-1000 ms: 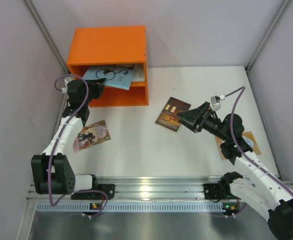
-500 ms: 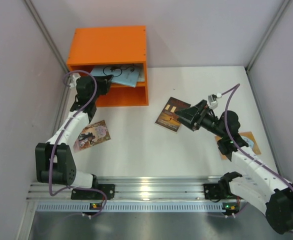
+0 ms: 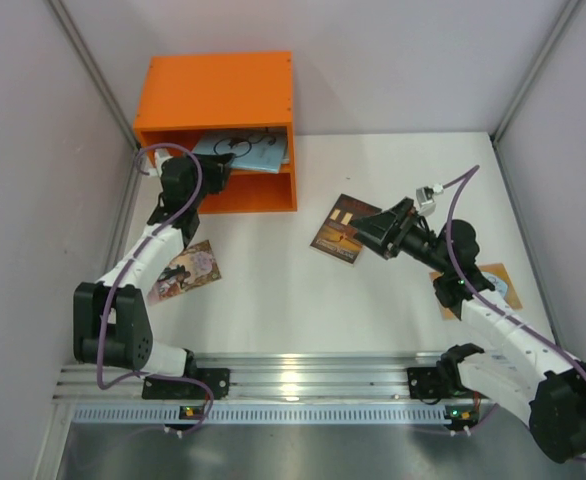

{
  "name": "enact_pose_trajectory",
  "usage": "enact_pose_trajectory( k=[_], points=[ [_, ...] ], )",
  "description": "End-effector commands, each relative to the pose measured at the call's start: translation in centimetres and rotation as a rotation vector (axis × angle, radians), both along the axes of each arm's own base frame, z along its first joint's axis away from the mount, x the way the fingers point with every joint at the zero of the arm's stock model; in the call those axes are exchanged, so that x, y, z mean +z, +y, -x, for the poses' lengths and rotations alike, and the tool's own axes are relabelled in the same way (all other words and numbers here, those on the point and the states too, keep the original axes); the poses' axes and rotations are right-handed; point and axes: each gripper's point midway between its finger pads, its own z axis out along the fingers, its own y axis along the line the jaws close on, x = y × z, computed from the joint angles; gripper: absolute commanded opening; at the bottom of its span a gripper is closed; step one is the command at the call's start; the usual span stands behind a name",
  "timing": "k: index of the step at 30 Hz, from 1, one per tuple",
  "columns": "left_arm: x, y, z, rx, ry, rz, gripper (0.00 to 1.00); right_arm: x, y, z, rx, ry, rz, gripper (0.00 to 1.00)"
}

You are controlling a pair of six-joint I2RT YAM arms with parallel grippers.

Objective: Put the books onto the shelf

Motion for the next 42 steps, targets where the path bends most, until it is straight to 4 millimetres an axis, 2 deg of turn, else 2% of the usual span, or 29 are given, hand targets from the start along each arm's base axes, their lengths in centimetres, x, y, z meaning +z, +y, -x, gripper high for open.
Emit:
enact_pose_trajectory(
  k=[1, 10, 15, 23, 28, 31, 34, 35, 38, 42],
  points=[
    [3.2, -0.9, 0.2, -0.031, -0.118, -0.008, 0.35, 2.4, -0.2, -0.1, -0.003, -0.106, -0.027, 1.00],
    [1.8, -1.8, 1.3, -0.065, -0.069, -0.049, 0.48, 2.7, -0.5, 0.3, -0.010, -0.110, -0.032, 1.00],
    [0.7, -2.3, 1.8, -0.080, -0.046, -0.057, 0.48, 2.6, -0.6, 0.5, -0.012, -0.109, -0.023, 1.00],
    [0.3, -2.7, 2.3, -0.087, -0.024, -0.077, 0.51, 2.8, -0.6, 0.6, -0.014, -0.113, -0.018, 1.00],
    [0.3, -3.0, 2.5, -0.094, -0.021, -0.070, 0.50, 2.9, -0.7, 0.7, -0.014, -0.113, -0.019, 1.00],
    [0.4, -3.1, 2.4, -0.092, -0.025, -0.054, 0.38, 3.0, -0.7, 0.8, -0.017, -0.116, -0.019, 1.00],
    [0.5, -3.0, 2.3, -0.073, -0.025, -0.025, 0.12, 2.9, -0.8, 0.7, -0.023, -0.114, -0.019, 1.00],
    [0.7, -3.0, 2.3, -0.067, -0.027, -0.013, 0.12, 2.9, -0.8, 0.7, -0.023, -0.114, -0.019, 1.00],
    [0.4, -2.7, 2.5, -0.040, -0.019, 0.044, 0.00, 2.7, -0.8, 0.7, -0.025, -0.110, -0.017, 1.00],
    [0.3, -2.8, 2.2, -0.025, -0.016, 0.103, 0.00, 2.7, -0.8, 0.6, -0.025, -0.113, -0.017, 1.00]
  ],
)
